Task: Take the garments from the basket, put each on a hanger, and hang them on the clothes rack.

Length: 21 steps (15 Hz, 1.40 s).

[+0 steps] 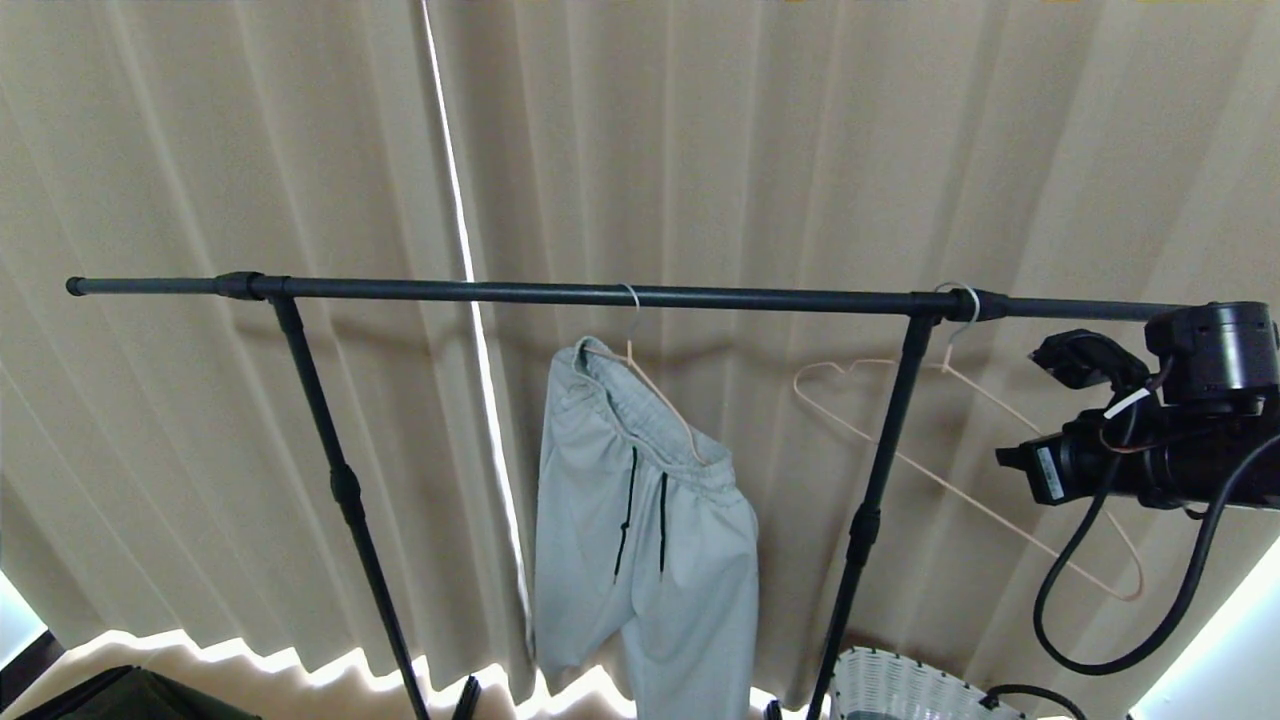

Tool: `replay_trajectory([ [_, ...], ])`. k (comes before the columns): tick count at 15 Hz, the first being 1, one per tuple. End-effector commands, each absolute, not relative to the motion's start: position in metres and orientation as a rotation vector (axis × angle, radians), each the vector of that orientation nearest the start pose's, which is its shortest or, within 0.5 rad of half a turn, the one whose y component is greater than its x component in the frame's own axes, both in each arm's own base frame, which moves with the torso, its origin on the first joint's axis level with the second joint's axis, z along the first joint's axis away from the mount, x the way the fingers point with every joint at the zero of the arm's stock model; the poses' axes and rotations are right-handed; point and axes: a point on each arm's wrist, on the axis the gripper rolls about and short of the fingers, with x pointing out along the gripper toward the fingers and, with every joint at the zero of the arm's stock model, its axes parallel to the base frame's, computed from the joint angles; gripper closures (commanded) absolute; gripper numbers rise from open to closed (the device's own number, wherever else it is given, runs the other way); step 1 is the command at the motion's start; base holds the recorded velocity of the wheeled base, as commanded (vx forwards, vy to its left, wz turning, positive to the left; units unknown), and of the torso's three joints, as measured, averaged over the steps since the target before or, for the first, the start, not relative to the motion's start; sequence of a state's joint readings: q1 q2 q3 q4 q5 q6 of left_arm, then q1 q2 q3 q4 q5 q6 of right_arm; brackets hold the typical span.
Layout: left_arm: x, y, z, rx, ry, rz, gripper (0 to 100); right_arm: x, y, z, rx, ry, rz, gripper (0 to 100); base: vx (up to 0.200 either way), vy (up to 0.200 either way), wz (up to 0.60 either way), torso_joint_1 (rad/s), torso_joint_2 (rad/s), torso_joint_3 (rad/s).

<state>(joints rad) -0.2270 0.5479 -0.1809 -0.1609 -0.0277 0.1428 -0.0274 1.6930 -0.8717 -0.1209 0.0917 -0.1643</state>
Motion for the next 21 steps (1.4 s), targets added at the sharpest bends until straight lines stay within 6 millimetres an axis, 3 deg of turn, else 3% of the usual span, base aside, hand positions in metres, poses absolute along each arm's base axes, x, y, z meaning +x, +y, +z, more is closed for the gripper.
replay_trajectory([
  [1,0.033,-0.008,0.143,0.162,0.187,-0.268,100,0.280,-0.006,0.169,-0.096,0.645,0.107,100,0.000,0.000,0.00,0.000,0.00,0.000],
  [6,0.033,-0.008,0.142,0.162,0.188,-0.268,100,0.250,-0.005,0.182,-0.072,0.598,0.091,100,0.000,0.000,0.00,0.000,0.00,0.000],
  [13,0.033,-0.008,0.142,0.163,0.185,-0.268,100,0.186,-0.019,0.186,-0.089,0.551,-0.074,100,0.000,0.000,0.00,0.000,0.00,0.000],
  [21,0.032,-0.008,0.141,0.164,0.188,-0.268,100,0.167,-0.017,0.168,-0.086,0.602,-0.068,100,-0.200,0.000,0.00,0.003,0.00,0.004],
])
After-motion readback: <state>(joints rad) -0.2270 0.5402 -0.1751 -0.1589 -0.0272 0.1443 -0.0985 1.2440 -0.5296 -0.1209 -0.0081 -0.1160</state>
